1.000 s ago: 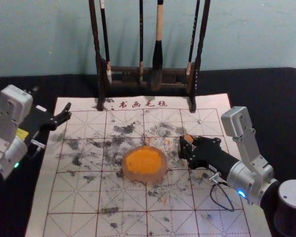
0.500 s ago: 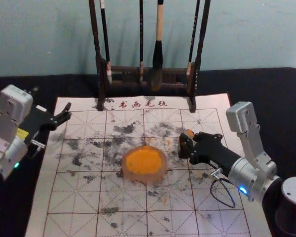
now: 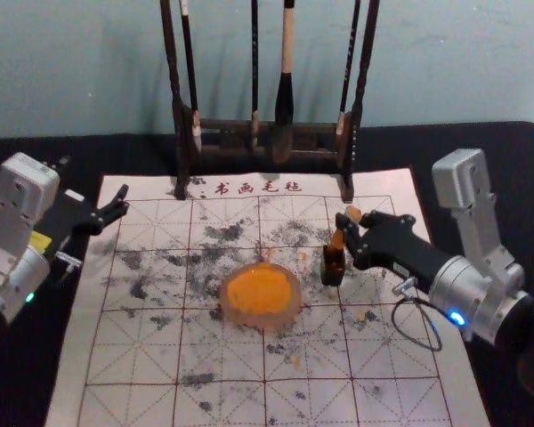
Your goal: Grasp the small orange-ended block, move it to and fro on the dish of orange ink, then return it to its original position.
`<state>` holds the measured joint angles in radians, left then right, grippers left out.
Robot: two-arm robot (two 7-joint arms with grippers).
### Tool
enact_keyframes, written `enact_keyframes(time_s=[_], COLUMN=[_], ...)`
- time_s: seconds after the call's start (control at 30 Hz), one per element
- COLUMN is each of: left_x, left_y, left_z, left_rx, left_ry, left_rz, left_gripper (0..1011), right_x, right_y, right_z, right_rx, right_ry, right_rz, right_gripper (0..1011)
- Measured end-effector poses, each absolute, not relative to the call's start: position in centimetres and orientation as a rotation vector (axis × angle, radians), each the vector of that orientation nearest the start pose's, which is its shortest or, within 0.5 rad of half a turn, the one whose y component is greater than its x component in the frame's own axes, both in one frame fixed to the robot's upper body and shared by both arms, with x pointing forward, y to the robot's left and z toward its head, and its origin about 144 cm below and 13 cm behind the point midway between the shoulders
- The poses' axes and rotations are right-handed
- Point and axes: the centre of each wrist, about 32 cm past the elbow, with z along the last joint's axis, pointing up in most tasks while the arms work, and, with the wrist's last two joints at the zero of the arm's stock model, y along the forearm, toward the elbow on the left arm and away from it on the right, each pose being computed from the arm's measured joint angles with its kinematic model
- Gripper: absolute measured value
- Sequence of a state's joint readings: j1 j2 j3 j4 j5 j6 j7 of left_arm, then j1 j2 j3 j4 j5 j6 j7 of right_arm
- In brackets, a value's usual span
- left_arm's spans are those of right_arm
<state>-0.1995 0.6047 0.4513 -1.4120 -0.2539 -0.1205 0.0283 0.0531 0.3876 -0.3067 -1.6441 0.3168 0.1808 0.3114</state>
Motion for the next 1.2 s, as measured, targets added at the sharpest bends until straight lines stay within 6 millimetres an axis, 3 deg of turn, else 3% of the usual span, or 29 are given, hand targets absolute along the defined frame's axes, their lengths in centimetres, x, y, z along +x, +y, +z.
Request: enact_keyframes(time_s=[0.47,1.2], left_x=[48.9,48.9], left_y=[31.0,31.0], left_z=[114.0,114.0], left_rx=[0.304,0.304], left_ry=[-0.285,-0.285], left_rz=[1.248,1.248], left_gripper=[1001,1001], right_x=[47.8,52.8], right_y=[-25.0,-23.3], right_z=[118.3,118.8], right_rx=[-0.165,-0.300], right_ry=[0.061,0.056], right_rz=[-0.829,-0.586], right_gripper=[116,116])
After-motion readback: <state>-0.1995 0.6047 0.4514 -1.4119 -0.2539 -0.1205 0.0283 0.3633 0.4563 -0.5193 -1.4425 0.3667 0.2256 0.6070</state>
